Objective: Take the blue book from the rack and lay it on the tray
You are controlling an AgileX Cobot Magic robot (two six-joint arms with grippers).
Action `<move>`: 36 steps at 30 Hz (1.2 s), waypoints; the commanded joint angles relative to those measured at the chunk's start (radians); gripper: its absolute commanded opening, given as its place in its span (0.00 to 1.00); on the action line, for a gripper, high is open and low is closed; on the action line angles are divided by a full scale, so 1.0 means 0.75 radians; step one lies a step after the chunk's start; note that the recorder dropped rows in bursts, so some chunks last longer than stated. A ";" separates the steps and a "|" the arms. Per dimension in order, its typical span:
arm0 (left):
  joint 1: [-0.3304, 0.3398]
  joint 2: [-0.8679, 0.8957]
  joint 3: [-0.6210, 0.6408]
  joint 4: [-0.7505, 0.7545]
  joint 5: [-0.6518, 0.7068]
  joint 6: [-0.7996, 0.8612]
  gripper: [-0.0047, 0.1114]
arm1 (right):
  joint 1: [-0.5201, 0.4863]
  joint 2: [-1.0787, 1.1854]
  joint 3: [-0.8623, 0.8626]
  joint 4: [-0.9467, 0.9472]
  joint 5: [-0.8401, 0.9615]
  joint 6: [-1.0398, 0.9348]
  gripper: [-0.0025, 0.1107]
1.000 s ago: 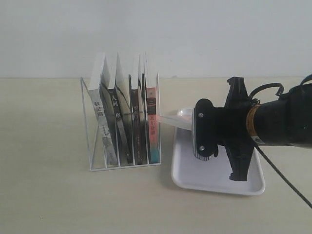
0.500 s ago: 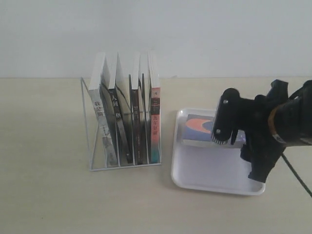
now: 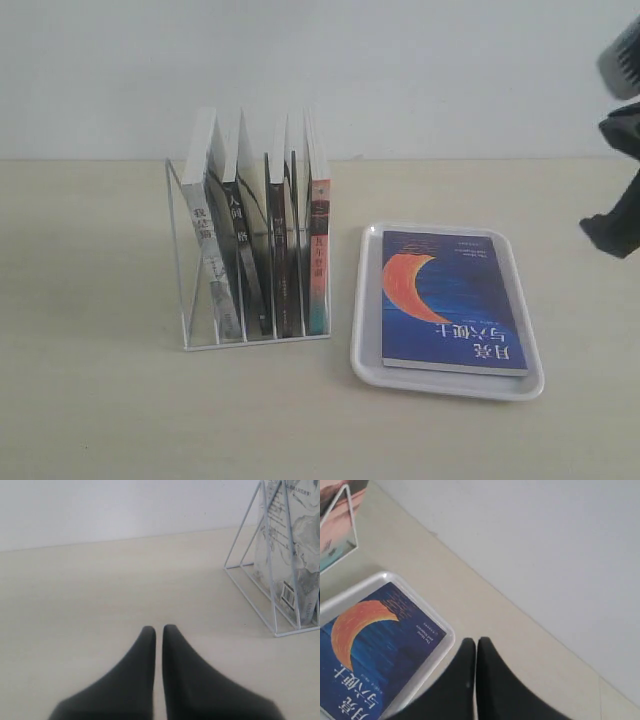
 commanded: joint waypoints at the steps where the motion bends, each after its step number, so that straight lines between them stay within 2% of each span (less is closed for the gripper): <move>1: 0.003 -0.004 -0.005 -0.003 -0.021 0.003 0.08 | 0.000 -0.152 -0.003 0.008 0.075 0.172 0.02; 24: 0.003 -0.004 -0.005 -0.003 -0.021 0.003 0.08 | -0.003 -0.338 -0.003 -0.036 0.059 0.165 0.02; 26: 0.003 -0.004 -0.005 -0.003 -0.021 0.003 0.08 | -0.055 -0.442 -0.003 0.026 -0.051 0.185 0.02; 28: 0.003 -0.004 -0.005 -0.003 -0.021 0.003 0.08 | -0.287 -0.609 0.032 0.247 -0.147 0.296 0.02; 29: 0.003 -0.004 -0.005 -0.003 -0.021 0.003 0.08 | -0.363 -0.659 0.066 0.282 -0.173 0.315 0.02; 30: 0.003 -0.004 -0.005 -0.003 -0.021 0.003 0.08 | -0.507 -0.756 0.156 0.319 -0.214 0.337 0.02; 32: 0.003 -0.004 -0.005 -0.003 -0.021 0.003 0.08 | -0.649 -0.880 0.272 0.357 -0.226 0.351 0.02; 34: 0.003 -0.004 -0.005 -0.003 -0.021 0.003 0.08 | -0.712 -0.944 0.359 0.363 -0.262 0.354 0.02; 36: 0.003 -0.004 -0.005 -0.003 -0.021 0.003 0.08 | -0.718 -0.958 0.396 0.363 -0.263 0.354 0.02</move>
